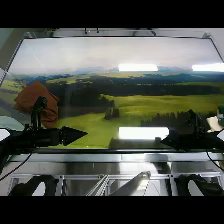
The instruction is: Fold the shirts.
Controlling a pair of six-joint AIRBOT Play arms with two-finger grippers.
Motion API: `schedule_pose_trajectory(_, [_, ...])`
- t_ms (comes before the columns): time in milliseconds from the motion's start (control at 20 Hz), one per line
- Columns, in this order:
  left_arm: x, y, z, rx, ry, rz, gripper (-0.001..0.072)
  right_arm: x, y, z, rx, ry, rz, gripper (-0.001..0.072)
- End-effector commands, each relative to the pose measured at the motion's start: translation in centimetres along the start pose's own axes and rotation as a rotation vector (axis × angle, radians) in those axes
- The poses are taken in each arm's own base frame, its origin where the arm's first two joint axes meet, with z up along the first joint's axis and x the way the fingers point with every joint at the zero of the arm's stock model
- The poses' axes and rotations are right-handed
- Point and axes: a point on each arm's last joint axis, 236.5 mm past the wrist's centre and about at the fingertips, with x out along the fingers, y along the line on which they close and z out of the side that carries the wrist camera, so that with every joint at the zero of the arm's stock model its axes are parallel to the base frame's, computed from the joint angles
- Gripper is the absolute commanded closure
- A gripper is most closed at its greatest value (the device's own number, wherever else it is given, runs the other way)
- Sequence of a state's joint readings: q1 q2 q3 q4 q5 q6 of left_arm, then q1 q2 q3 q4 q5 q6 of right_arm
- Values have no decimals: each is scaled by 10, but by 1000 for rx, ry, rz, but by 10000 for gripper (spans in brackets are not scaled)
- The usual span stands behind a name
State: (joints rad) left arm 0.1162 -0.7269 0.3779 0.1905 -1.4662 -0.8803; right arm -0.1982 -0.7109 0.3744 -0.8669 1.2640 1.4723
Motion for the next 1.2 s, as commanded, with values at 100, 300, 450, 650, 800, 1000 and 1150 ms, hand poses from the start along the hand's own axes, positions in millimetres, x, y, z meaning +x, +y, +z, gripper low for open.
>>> schedule_pose_trajectory(100, [0,0,0,-5,0,0,687,0,0,0,0,0,0,693])
schedule_pose_trajectory(300, [-2,-4,9,5,-16,12,410,0,0,0,0,0,0,694])
schedule_pose_trajectory(450, [-14,-31,43,192,-45,61,410,0,0,0,0,0,0,694])
schedule_pose_trajectory(650, [-101,27,112,221,-200,597,-13,0,0,0,0,0,0,694])
schedule_pose_trajectory(800, [-213,93,129,-35,-413,944,-13,0,0,2,0,-9,0,694])
schedule_pose_trajectory(1000, [-291,156,121,-337,-592,942,8,0,0,4,0,-19,-1,694])
schedule_pose_trajectory(1150, [-324,204,126,-417,-667,908,8,0,-1,14,0,-60,-6,694])
